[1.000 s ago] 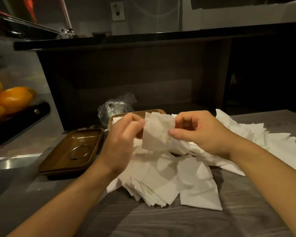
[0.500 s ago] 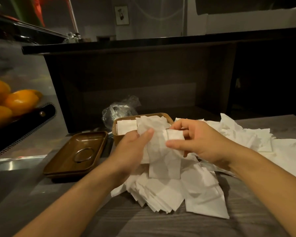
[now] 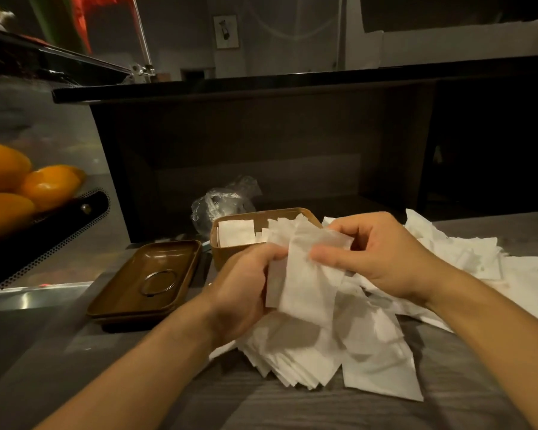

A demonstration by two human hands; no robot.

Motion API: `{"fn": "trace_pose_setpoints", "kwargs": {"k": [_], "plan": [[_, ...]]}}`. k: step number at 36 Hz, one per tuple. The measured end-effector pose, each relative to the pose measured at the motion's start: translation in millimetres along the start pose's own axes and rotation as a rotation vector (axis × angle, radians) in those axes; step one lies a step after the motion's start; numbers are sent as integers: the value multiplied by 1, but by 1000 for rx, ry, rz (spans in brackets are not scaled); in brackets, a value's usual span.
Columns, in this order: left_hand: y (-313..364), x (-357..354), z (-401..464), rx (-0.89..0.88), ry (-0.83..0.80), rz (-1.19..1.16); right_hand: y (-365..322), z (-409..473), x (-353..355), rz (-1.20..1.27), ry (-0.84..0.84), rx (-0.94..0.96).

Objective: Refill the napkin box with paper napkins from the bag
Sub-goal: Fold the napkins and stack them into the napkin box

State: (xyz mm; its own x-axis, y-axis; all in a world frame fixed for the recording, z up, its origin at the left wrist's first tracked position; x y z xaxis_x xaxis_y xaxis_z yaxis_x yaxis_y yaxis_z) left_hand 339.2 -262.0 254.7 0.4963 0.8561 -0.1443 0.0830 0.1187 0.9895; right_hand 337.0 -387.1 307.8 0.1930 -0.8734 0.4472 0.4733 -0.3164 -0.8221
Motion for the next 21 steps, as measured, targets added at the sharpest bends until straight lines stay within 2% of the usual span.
{"fn": "trace_pose_setpoints", "kwargs": {"k": [5,11,15,21], "plan": [[-8,-10,3,56,-99,-64,0,0,3,-32,45,10],[-4,-22,3,31,-223,-64,7,1,0,-49,81,-34],[-7,-28,0,58,-304,75,5,2,-5,-64,57,-16],[-17,-21,3,100,-238,211,4,6,-14,-108,42,12]]}}
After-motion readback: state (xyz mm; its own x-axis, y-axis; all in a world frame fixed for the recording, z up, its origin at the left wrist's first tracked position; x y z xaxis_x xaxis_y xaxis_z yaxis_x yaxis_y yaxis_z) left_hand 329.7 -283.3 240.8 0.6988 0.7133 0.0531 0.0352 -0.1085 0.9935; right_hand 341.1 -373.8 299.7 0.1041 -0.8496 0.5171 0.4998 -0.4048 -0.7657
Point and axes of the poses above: each hand's wrist, its own z-axis towards the middle knuckle, its own x-axis out of the back of the hand, y = z × x, the point moved 10 cm from there along z, towards the middle knuckle, and after that the axes turned 6 degrees about -y, right-handed, at the moved point
